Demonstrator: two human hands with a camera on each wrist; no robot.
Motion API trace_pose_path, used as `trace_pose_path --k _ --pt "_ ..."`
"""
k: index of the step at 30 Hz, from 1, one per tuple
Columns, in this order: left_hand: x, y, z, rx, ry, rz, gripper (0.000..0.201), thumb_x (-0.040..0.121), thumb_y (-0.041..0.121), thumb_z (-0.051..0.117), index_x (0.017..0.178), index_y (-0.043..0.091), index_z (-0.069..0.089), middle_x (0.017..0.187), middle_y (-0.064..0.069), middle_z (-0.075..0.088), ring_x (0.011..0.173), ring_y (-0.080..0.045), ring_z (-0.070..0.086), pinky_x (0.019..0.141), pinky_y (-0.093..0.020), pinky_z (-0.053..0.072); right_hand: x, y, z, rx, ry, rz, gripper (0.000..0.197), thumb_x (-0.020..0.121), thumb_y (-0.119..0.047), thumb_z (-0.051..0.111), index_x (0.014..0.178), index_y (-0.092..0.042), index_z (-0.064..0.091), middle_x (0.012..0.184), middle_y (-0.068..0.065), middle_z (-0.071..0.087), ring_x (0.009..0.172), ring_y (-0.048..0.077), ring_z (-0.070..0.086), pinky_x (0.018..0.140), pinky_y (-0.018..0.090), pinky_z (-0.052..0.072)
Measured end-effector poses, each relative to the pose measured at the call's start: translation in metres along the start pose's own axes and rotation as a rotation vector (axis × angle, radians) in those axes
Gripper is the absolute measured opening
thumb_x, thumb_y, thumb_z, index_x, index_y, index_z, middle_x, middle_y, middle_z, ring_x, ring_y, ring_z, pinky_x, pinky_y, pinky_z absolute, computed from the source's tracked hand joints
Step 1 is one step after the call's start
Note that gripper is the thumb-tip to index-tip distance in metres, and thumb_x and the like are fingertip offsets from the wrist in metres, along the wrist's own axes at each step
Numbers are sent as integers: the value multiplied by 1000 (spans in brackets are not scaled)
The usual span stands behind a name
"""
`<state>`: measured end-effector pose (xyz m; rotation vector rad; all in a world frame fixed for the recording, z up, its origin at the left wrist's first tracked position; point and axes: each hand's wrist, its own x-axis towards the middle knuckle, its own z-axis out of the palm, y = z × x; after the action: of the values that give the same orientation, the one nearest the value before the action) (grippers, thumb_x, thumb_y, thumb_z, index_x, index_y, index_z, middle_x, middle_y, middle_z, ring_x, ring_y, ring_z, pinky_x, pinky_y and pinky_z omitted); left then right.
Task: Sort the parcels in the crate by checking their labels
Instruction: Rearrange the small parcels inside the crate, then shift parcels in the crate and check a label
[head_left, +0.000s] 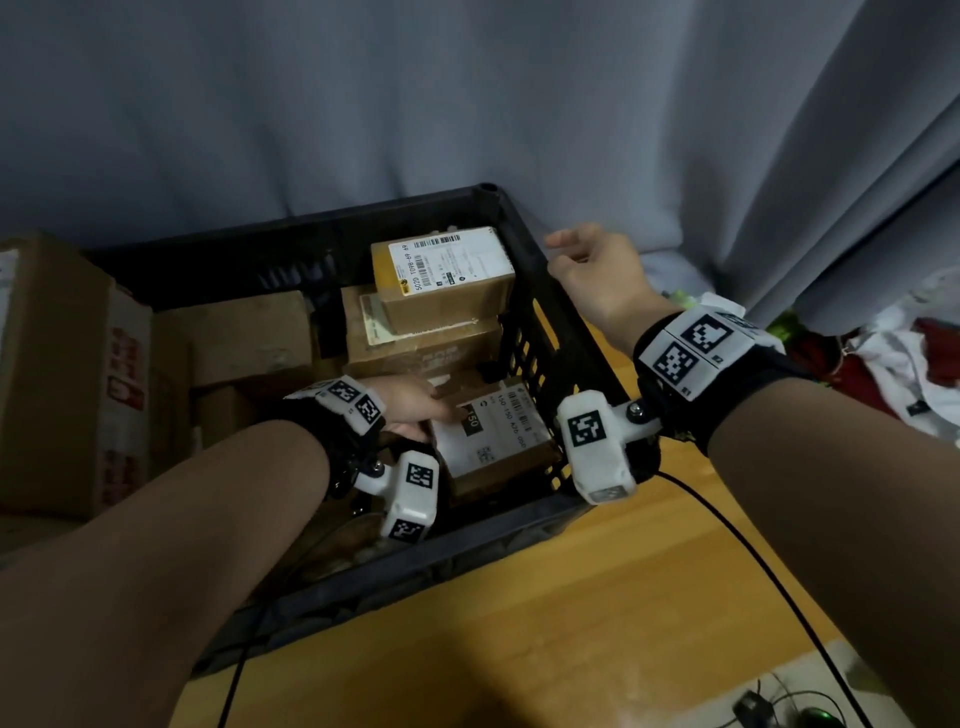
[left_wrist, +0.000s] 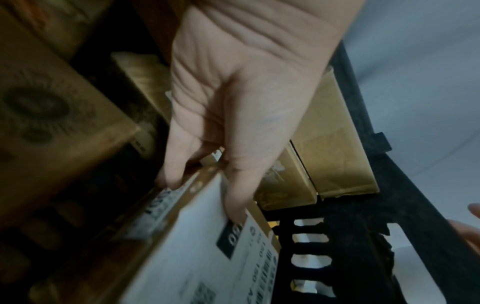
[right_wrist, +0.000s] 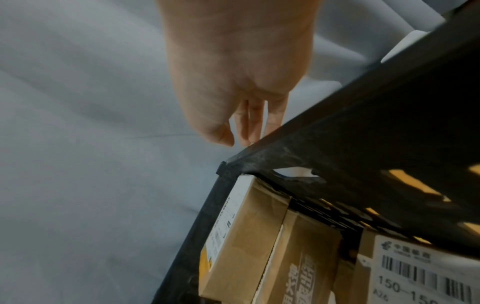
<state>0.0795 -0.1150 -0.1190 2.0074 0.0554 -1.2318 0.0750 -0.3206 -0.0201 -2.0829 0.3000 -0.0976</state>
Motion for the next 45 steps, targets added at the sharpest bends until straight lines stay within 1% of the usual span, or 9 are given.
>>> trace_pose_path --k 7,11,15,17,28,35,39,42,45 --pt "18 6 5 256 145 76 15 82 19 73 73 12 63 101 -16 71 95 -31 69 90 -43 55 3 4 3 -44 7 -13 23 91 -9 51 110 -17 61 85 -11 54 93 15 58 86 31 51" --pt "18 14 1 464 207 61 34 86 23 67 58 12 52 63 -4 59 55 -14 54 55 -23 44 3 1 4 -40 -4 -11 24 90 -10 51 111 -15 62 98 0 59 101 22 62 94 41 52" --pt "14 11 -5 508 178 32 6 89 14 60 91 9 60 91 -6 60 68 -13 58 63 -24 54 2 -6 4 -59 -13 -36 26 92 -9 50 115 -12 62 108 7 61 103 21 60 97 39 50" --pt "10 11 -7 506 128 8 27 92 22 56 113 5 61 101 -8 61 86 -21 63 82 -34 57 3 -12 6 -104 -4 -73 27 92 -9 50 116 -11 63 109 8 62 103 18 58 96 32 48" --pt "-99 29 -42 137 564 280 22 94 20 53 106 5 63 100 -9 67 85 -15 62 79 -28 52 -9 -61 44 -55 -216 -259 23 93 -9 53 114 -12 63 100 -2 58 94 11 55 68 10 41" --pt "-154 4 -51 161 901 285 22 95 15 51 107 3 65 99 -4 62 87 -12 58 82 -26 44 -24 -76 73 -54 -412 -311 23 92 -10 55 114 -10 63 80 -8 53 82 11 54 74 18 40" --pt "-162 -14 -49 155 903 217 27 96 17 49 120 9 57 105 -2 58 98 -14 55 80 -23 39 -30 -76 87 -102 -533 -291 23 92 -14 57 114 -12 61 82 -8 54 83 13 55 68 18 44" --pt "-156 -27 -49 167 842 143 30 95 21 53 123 12 56 117 -5 60 110 -18 56 90 -29 44 -31 -70 97 -169 -668 -211 16 92 -17 58 107 -13 63 92 -4 58 92 16 56 85 27 48" --pt "-146 -35 -47 182 779 103 33 94 26 55 124 12 57 122 -8 61 113 -21 57 96 -33 46 -32 -61 106 -282 -791 -102 18 94 -19 55 106 -8 64 85 2 61 78 14 57 72 26 48"
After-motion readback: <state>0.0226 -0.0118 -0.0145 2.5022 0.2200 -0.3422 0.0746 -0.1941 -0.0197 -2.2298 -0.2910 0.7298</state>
